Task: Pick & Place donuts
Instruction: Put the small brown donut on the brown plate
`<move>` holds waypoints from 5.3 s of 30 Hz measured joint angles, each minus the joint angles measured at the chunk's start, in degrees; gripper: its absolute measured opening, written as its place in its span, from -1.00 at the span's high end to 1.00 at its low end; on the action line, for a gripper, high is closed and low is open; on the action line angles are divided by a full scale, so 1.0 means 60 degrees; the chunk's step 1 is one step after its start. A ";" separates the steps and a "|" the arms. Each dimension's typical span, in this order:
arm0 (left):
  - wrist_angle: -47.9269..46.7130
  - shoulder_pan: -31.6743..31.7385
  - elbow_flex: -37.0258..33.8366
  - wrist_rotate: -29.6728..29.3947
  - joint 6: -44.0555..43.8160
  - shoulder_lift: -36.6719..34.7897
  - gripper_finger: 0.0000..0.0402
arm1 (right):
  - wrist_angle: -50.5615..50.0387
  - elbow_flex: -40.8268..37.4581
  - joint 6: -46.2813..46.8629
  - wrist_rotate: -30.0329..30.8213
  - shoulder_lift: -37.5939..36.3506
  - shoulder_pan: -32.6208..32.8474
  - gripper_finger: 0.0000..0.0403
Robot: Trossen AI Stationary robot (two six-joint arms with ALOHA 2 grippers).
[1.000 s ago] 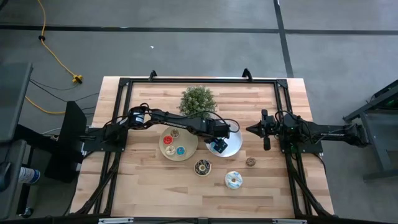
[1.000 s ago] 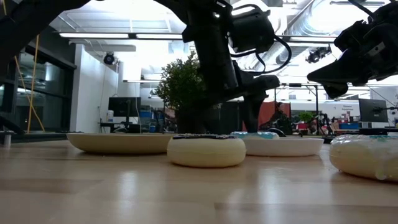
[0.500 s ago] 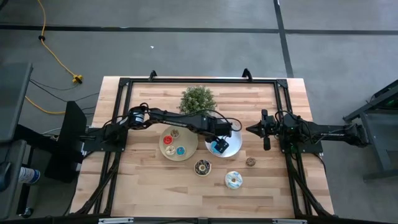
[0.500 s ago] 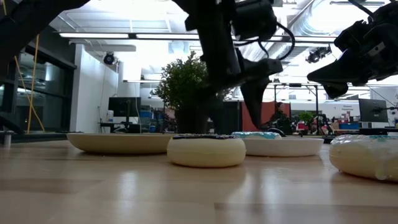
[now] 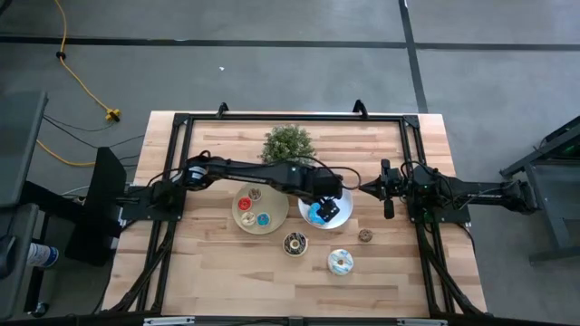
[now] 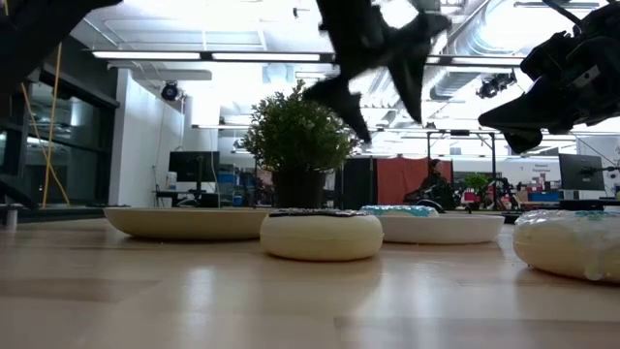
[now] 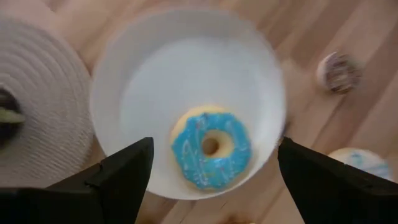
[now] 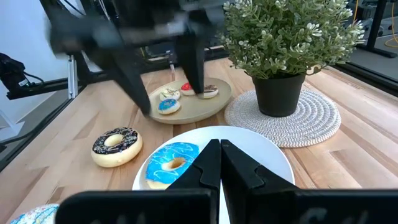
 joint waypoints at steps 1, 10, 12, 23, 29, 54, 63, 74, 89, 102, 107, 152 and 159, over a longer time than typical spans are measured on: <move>-0.0042 -0.0087 0.0002 -0.0231 0.0092 -0.0203 -0.66 | 0.0000 0.0000 0.0003 0.0000 0.0000 0.0002 1.00; -0.1020 -0.0826 -0.0002 -0.2419 0.0434 -0.1780 -0.66 | -0.0008 0.0000 0.0000 0.0000 0.0007 -0.0001 1.00; -0.0967 -0.0876 0.0013 -0.2596 0.0425 -0.2024 -0.66 | -0.0009 0.0000 0.0000 0.0000 -0.0007 0.0002 1.00; -0.1625 -0.0963 -0.0371 -0.2465 0.0978 -0.3606 -0.66 | 0.0000 0.0000 0.0000 0.0000 -0.0007 -0.0001 1.00; 0.0795 -0.1230 -0.2969 -0.2399 0.2198 -0.5504 -0.66 | -0.0004 0.0000 0.0001 0.0000 -0.0007 -0.0001 1.00; 1.0641 -0.0029 -1.3773 0.1176 0.4635 -1.1990 -0.66 | -0.0025 0.0000 0.0001 0.0000 -0.0004 -0.0001 1.00; 1.1242 -0.0058 -1.5930 0.1182 0.4397 -1.4175 -0.66 | -0.0017 0.0000 0.0000 0.0000 -0.0004 -0.0001 1.00; 1.1146 -0.0060 -1.7893 0.1154 0.4394 -1.7415 -0.66 | -0.0007 0.0000 0.0001 0.0000 -0.0007 0.0001 1.00; 0.9475 -0.0060 -1.8617 0.1127 0.4393 -1.9868 -0.66 | -0.0004 0.0000 0.0003 0.0000 -0.0007 -0.0001 1.00; 0.9985 -0.0060 -1.9201 0.0367 0.4403 -2.1279 -0.66 | -0.0011 0.0000 0.0003 0.0000 -0.0007 -0.0001 1.00; 1.1279 -0.0060 -1.9741 -0.0061 0.4413 -2.1271 -0.66 | -0.0002 0.0000 0.0001 0.0000 -0.0007 0.0000 1.00; 1.0064 -0.0057 -2.0536 0.1261 0.7475 -1.9985 0.98 | -0.0003 0.0000 0.0003 0.0000 -0.0003 -0.0001 1.00; 1.0092 -0.0057 -2.0536 0.1008 0.7708 -1.8944 0.99 | 0.0000 0.0000 0.0003 0.0000 0.0000 -0.0001 1.00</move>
